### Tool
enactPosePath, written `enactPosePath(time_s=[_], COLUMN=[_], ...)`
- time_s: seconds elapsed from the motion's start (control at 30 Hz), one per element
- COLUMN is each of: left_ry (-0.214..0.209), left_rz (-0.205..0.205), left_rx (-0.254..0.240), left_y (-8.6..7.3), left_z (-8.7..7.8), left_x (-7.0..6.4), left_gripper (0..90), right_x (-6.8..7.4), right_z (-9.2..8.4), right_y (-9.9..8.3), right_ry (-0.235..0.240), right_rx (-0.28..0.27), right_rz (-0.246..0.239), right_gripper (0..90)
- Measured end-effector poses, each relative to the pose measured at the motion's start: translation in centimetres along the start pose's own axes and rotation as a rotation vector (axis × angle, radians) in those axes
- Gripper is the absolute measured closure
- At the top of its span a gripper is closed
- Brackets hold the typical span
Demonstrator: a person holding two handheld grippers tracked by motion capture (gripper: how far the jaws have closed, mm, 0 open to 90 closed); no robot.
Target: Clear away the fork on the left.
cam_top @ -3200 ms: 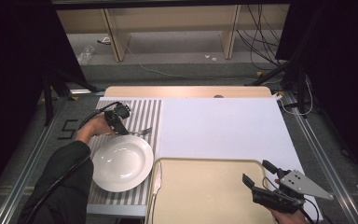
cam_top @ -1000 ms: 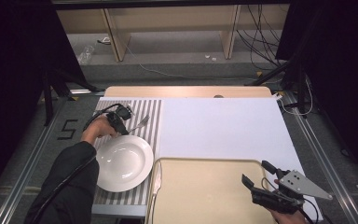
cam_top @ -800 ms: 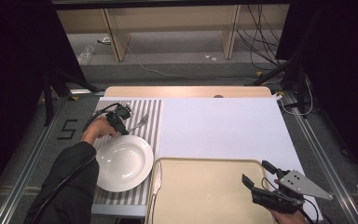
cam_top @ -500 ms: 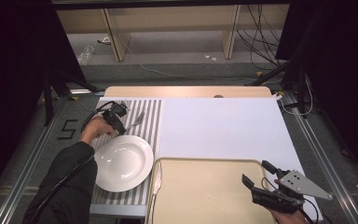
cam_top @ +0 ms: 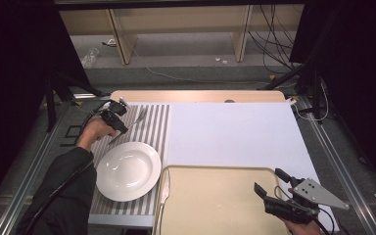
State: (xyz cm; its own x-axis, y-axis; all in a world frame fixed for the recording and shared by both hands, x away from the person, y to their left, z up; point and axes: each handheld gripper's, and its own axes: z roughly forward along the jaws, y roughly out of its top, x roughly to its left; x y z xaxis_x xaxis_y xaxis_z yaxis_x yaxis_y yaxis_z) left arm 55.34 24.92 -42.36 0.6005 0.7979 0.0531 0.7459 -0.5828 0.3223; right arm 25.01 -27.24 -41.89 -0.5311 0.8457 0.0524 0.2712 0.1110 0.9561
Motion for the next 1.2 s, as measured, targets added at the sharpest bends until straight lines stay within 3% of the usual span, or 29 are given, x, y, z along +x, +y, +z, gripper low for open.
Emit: enactPosePath(time_s=[0.23,0.4,0.67,0.93,1.2], left_ry=[-0.062,-0.134,-0.206,-0.312,-0.374], left_rz=[-0.026,-0.033,-0.003,0.001,0.053], left_rx=[-0.089,-0.143,-0.189,-0.281,-0.327], left_y=[0.2,0.4,0.4,0.0,-0.6], left_z=[-1.9,-2.9,-3.7,-4.6,-5.1], left_x=[-0.6,-1.6,-3.3,-5.3,-8.2], left_gripper=[82.8,82.9,82.9,82.9,82.9], right_x=[0.0,0.0,0.1,0.1,0.1], right_z=[0.0,0.0,0.1,0.1,0.1], right_y=[0.0,0.0,0.0,0.0,0.0], right_ry=[-0.002,-0.003,-0.004,-0.005,-0.005], right_rx=[0.004,0.006,-0.001,0.007,0.006], right_rz=[-0.002,-0.004,-0.003,-0.005,-0.006], right_gripper=[18.8,18.8,18.8,18.8,18.8])
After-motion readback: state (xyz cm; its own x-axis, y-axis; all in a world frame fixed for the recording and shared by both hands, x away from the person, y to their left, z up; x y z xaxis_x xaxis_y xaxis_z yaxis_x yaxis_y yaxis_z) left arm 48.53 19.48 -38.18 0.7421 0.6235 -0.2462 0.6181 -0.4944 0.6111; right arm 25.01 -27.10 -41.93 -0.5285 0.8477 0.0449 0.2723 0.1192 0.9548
